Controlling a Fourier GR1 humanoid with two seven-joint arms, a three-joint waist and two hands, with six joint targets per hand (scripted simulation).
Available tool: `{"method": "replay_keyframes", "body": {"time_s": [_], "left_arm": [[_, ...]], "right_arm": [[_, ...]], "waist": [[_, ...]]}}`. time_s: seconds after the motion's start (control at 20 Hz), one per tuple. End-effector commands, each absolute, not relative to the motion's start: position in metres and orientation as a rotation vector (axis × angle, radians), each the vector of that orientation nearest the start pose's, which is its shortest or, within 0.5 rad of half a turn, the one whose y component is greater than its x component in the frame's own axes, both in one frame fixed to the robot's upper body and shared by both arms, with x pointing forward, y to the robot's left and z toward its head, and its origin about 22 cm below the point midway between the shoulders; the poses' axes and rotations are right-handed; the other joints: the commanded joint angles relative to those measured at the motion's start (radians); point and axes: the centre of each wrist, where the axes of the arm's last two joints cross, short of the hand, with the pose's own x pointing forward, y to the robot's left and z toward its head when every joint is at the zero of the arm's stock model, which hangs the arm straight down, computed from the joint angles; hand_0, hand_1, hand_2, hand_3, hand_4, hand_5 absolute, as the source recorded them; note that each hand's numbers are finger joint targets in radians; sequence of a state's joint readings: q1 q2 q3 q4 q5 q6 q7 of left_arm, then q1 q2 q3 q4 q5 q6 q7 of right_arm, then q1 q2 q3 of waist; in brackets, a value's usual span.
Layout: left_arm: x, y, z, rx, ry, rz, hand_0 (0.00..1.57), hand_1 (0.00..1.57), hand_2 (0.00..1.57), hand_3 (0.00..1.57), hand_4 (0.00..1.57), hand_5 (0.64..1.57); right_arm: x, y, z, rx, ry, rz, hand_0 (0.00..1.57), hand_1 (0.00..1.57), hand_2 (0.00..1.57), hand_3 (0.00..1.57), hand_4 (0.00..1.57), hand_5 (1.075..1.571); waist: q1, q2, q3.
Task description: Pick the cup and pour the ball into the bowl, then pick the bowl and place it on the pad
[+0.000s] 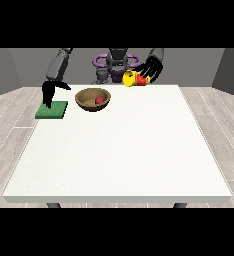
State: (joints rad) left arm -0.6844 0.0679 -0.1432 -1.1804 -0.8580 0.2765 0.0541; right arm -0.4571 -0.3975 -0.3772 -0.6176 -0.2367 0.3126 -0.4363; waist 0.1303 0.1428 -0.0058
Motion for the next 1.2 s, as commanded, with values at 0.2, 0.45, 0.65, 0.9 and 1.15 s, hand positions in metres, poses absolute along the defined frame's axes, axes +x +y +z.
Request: {"method": "replay_keyframes", "body": {"time_s": [0.2, 0.45, 0.65, 0.9, 1.15], "left_arm": [[0.373, 0.162, 0.072, 0.423, -1.978, -0.310, 0.00, 0.00, 0.00, 0.00, 0.80, 1.554], [0.363, 0.186, 0.022, 0.308, -1.838, -0.258, 0.00, 0.00, 0.00, 0.00, 0.00, 1.516], [0.357, 0.189, 0.006, 0.285, -1.800, -0.282, 0.00, 0.00, 0.00, 0.00, 0.00, 1.527], [0.367, 0.181, 0.027, 0.276, -1.831, -0.277, 0.00, 0.00, 0.00, 0.00, 0.00, 1.537], [0.376, 0.171, 0.064, 0.224, -1.938, -0.354, 0.00, 0.00, 0.00, 0.00, 0.00, 1.554]], "right_arm": [[0.342, -0.349, -0.024, 0.095, -1.678, -0.164, 0.00, 0.00, 0.00, 0.00, 0.40, 1.569], [0.331, -0.311, -0.048, 0.119, -1.549, -0.070, 0.00, 0.00, 0.00, 0.00, 0.23, 1.549], [0.328, -0.316, -0.049, 0.118, -1.515, -0.076, 0.00, 0.00, 0.00, 0.00, 0.00, 1.545], [0.308, -0.303, -0.082, 0.142, -1.497, -0.086, 0.00, 0.00, 0.00, 0.00, 0.09, 1.540], [0.320, -0.316, -0.077, 0.093, -1.551, -0.192, 0.00, 0.00, 0.00, 0.00, 0.26, 1.549]], "waist": [[-0.061, 0.101, 0.0015], [-0.142, -0.004, 0.0045], [-0.139, -0.035, 0.0057], [-0.131, -0.024, 0.0060], [-0.030, 0.064, 0.0069]]}}
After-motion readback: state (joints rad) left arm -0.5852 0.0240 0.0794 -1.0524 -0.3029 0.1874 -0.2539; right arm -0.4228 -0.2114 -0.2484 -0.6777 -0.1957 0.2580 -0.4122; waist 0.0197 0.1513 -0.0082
